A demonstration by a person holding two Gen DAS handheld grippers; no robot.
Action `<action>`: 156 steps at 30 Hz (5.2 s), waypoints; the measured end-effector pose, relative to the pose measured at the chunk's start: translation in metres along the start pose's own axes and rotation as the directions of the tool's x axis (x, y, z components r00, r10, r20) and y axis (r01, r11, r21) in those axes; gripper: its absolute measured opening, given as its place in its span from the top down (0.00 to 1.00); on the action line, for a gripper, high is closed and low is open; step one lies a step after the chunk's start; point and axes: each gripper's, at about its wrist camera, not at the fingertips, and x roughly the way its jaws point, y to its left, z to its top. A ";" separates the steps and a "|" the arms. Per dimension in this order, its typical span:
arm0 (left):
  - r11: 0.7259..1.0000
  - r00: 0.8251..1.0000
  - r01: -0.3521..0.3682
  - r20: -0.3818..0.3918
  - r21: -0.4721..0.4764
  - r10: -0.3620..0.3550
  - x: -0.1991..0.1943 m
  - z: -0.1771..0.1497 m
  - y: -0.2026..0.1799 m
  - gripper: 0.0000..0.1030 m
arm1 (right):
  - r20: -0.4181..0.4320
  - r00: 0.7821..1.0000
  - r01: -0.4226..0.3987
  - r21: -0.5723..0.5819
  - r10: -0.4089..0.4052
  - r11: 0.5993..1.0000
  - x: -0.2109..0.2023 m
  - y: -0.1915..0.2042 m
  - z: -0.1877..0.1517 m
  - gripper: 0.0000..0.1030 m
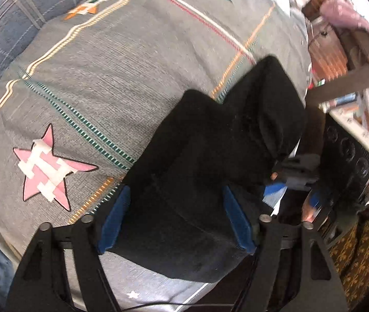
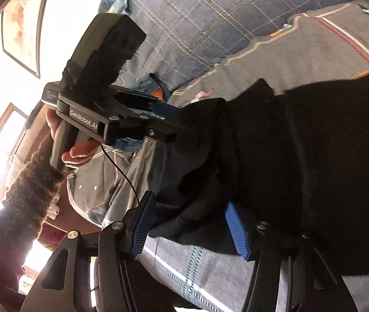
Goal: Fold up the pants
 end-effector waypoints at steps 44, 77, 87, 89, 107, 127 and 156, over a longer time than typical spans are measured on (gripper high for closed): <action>0.920 0.849 0.286 0.517 -0.269 -0.113 -0.063 0.053 -0.075 0.45 | 0.285 0.941 0.088 0.320 -0.184 0.943 -0.194 -0.109 -0.007 0.58; 0.762 0.827 0.338 0.560 -0.553 0.039 0.016 -0.023 -0.051 0.44 | 0.228 0.925 0.306 0.034 -0.305 0.951 -0.157 -0.082 0.050 0.94; 0.676 0.761 0.427 0.643 -0.601 0.091 -0.014 -0.068 -0.013 0.44 | 0.248 0.936 0.223 0.132 -0.250 0.966 -0.181 -0.101 0.049 0.67; 0.632 0.760 0.474 0.648 -0.613 0.059 -0.006 -0.069 -0.001 0.44 | 0.251 0.937 0.215 0.138 -0.244 0.967 -0.184 -0.104 0.051 0.61; 0.627 0.847 0.384 0.528 -0.678 0.053 0.027 -0.065 -0.016 0.42 | 0.080 0.958 0.264 0.131 -0.276 0.956 -0.167 -0.109 0.054 0.58; 0.765 0.880 0.113 0.421 -0.634 0.219 0.054 -0.061 -0.109 0.39 | 0.003 0.923 0.384 -0.013 -0.384 0.923 -0.162 -0.093 0.016 0.79; 0.645 0.747 -0.220 0.298 -0.732 0.594 0.005 -0.067 -0.096 0.21 | 0.115 0.933 0.325 0.134 -0.340 0.936 -0.164 -0.100 0.050 0.37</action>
